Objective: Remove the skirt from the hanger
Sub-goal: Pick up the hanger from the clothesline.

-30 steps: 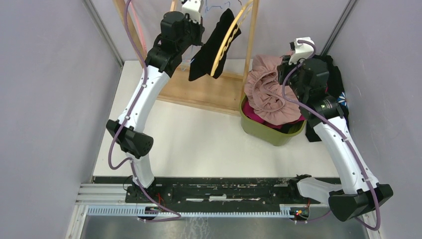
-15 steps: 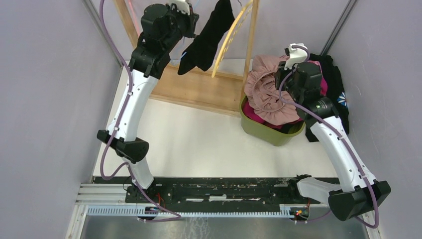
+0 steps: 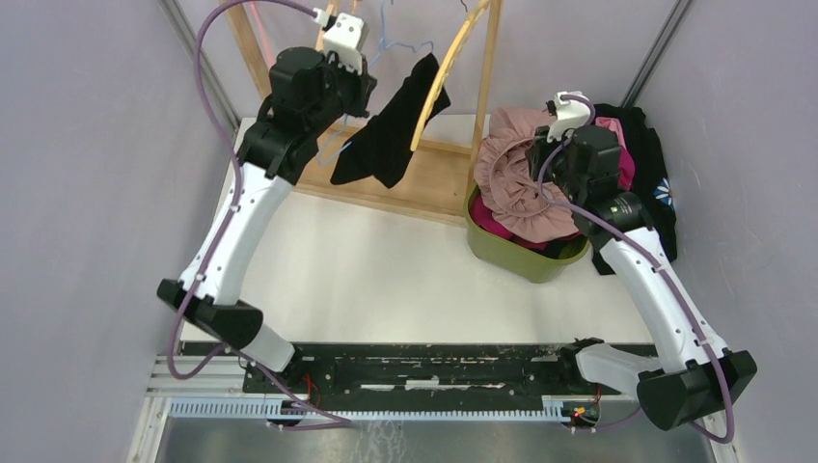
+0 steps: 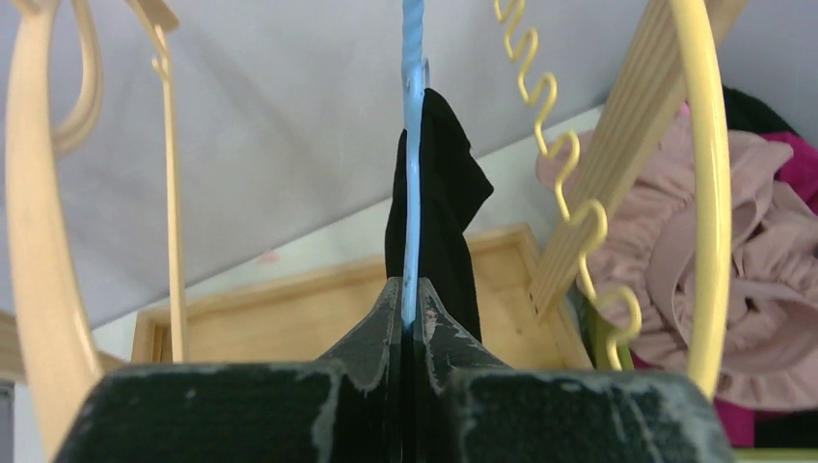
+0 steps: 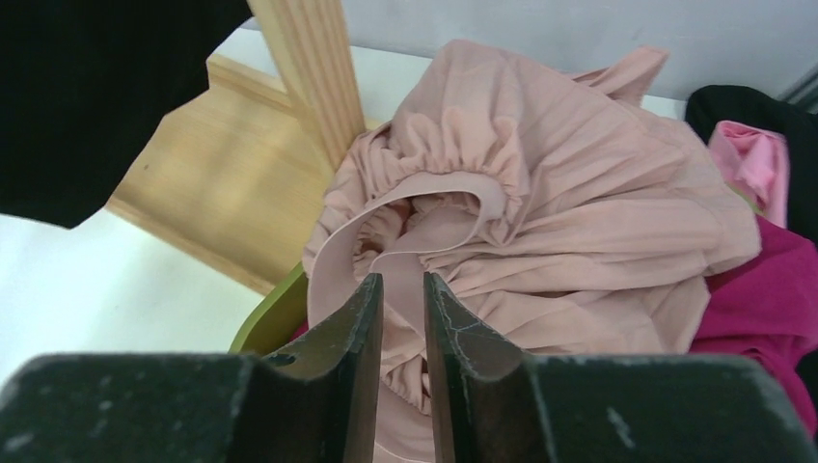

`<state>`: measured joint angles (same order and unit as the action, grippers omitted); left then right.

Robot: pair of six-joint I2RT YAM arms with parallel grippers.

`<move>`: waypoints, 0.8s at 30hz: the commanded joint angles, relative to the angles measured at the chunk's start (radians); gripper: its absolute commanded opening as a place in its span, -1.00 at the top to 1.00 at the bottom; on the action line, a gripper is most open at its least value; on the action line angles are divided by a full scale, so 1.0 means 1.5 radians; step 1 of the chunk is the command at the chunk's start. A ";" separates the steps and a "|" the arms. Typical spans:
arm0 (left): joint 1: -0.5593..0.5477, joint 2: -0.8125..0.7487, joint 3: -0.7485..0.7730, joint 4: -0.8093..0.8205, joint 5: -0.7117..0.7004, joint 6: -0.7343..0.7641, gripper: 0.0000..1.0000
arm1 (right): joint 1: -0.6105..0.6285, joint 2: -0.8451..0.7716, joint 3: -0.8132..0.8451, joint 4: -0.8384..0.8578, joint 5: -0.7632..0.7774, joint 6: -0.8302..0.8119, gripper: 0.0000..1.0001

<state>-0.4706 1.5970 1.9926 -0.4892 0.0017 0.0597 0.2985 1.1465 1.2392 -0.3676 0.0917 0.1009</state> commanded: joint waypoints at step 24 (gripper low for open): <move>-0.001 -0.261 -0.221 0.014 -0.033 0.003 0.94 | 0.512 0.193 0.125 0.115 0.078 -0.103 0.17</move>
<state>-0.4709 1.2800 1.6474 -0.5362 -0.0479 0.0608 1.0088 1.3937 1.3025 -0.2993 0.1116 0.0124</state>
